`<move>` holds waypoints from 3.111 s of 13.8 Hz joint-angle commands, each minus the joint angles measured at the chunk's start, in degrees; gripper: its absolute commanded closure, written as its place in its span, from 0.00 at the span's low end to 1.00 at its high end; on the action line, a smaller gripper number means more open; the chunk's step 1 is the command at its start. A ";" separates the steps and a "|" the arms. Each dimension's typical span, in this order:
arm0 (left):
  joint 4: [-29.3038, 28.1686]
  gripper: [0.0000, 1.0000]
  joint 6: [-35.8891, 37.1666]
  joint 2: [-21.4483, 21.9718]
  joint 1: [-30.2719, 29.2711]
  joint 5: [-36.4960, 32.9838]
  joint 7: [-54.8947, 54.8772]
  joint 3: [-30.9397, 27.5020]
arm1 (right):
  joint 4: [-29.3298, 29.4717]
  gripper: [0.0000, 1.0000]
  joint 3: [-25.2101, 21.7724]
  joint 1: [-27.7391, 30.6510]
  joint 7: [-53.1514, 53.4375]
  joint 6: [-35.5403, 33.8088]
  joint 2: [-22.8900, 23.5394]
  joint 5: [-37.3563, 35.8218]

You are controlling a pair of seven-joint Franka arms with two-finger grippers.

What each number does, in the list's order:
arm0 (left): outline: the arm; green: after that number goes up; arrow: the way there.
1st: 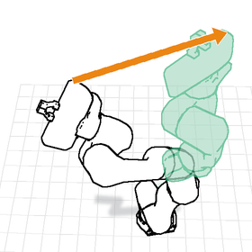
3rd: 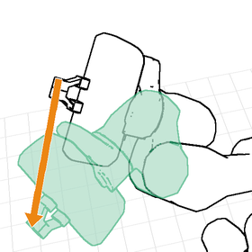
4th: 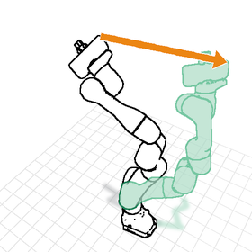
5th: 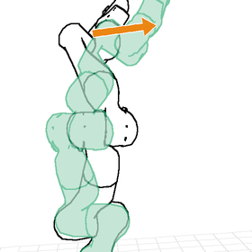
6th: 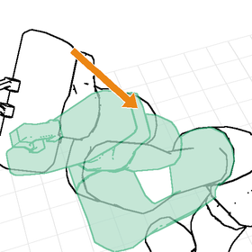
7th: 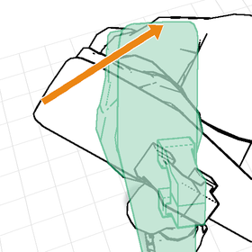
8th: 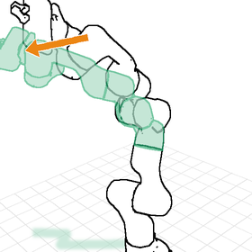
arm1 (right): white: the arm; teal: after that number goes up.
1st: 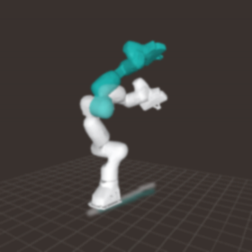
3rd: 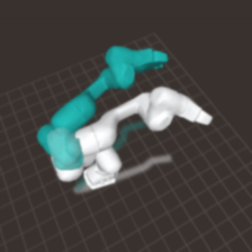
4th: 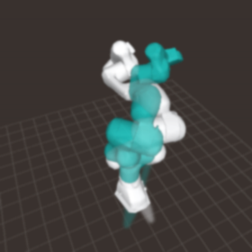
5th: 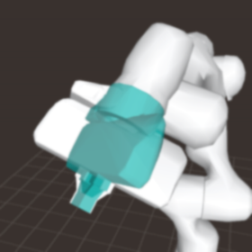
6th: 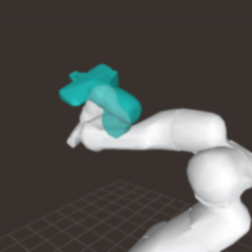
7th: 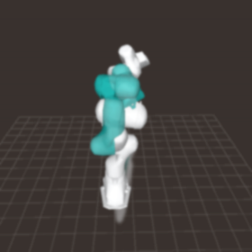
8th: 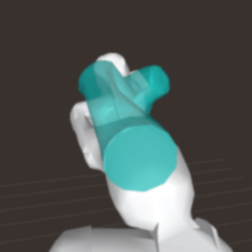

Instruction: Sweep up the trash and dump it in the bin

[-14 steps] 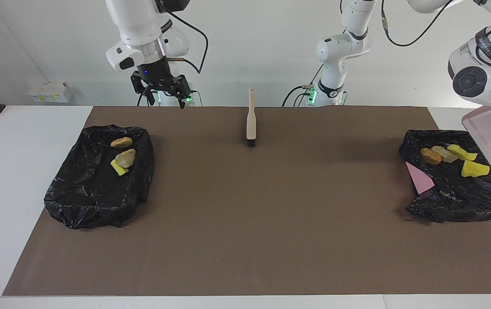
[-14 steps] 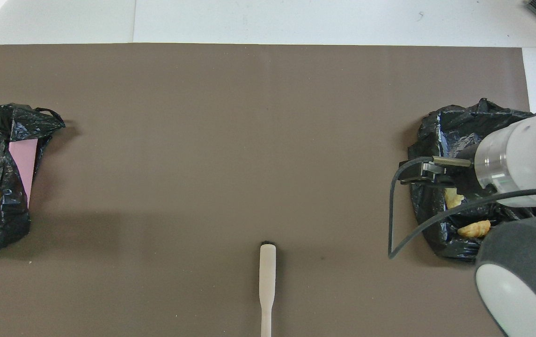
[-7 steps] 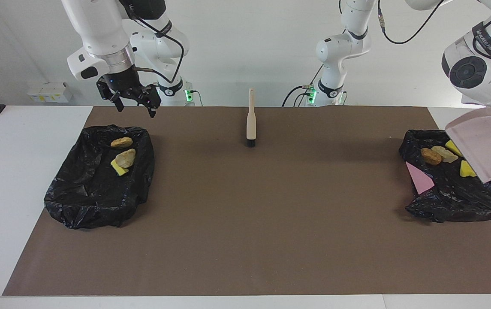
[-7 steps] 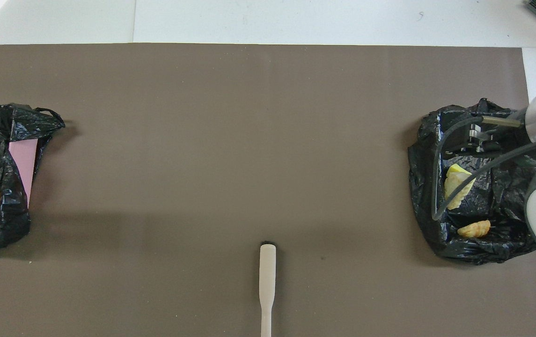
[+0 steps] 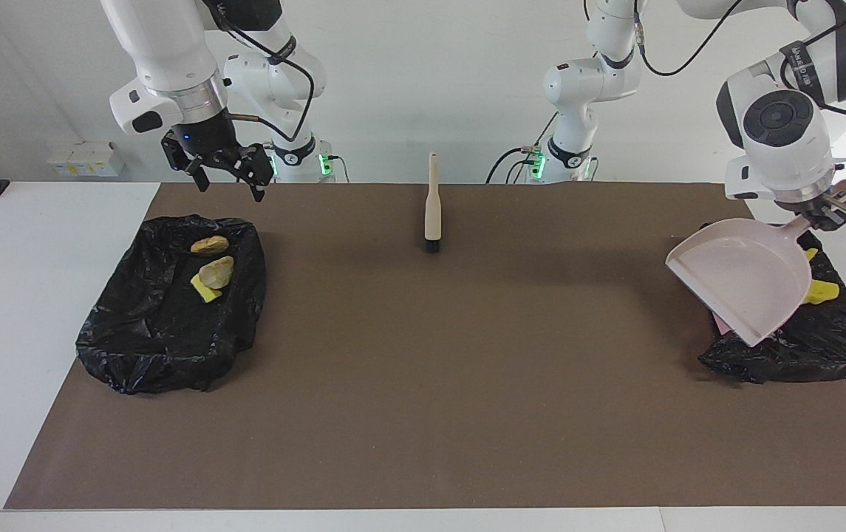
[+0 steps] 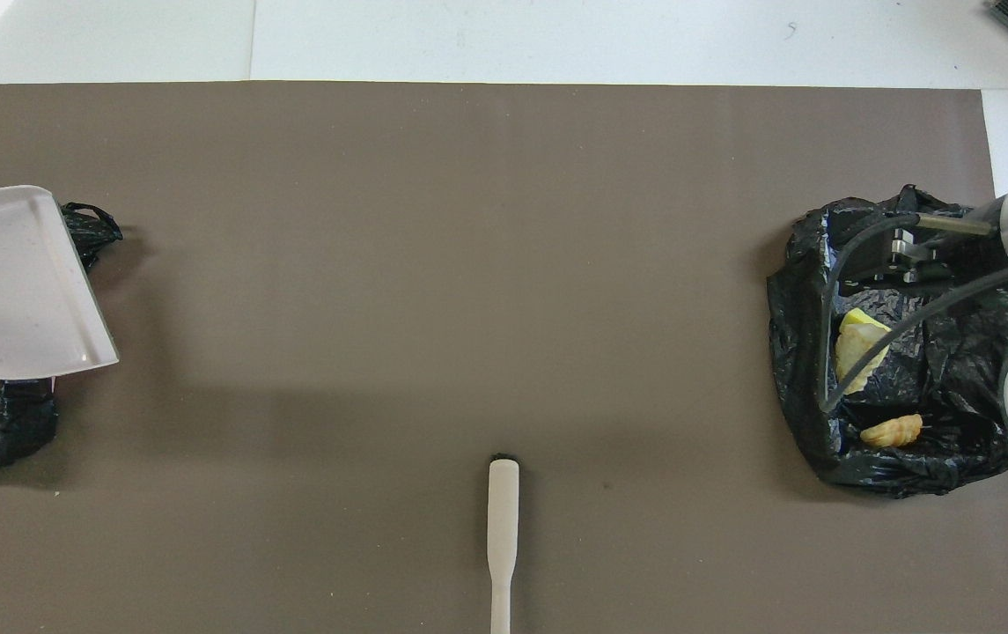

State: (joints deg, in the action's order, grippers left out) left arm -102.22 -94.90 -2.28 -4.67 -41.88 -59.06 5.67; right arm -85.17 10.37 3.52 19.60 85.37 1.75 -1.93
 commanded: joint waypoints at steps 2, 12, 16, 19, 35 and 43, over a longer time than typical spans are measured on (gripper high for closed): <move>-0.27 1.00 6.72 1.67 5.97 7.85 13.14 -0.75 | 1.14 0.00 -1.05 0.87 -1.85 -0.73 0.01 -0.09; 0.09 1.00 6.50 2.72 19.34 34.82 58.15 -0.14 | 0.44 0.00 -4.39 -0.71 -6.68 -2.14 -2.98 0.17; 0.17 1.00 0.61 1.41 22.23 41.34 68.09 0.92 | -0.35 0.00 -9.39 -5.27 -8.43 -4.07 -3.94 0.17; 0.44 1.00 -3.09 -1.39 26.19 43.10 75.39 1.01 | -0.26 0.00 -10.54 -5.72 -10.28 -3.90 -3.86 0.35; 7.82 0.63 -22.52 -21.98 37.63 46.98 92.11 1.36 | -0.44 0.00 -10.45 -4.93 -9.67 -3.46 -3.68 2.02; 7.82 0.00 -15.58 -14.86 32.02 46.71 91.67 -3.20 | -0.53 0.00 -10.45 -4.93 -9.58 -3.46 -3.68 2.02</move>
State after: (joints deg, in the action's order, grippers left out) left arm -93.93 -111.73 -18.76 29.76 4.69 33.15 3.36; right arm -84.77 0.06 -1.86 11.00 81.95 -1.14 -1.14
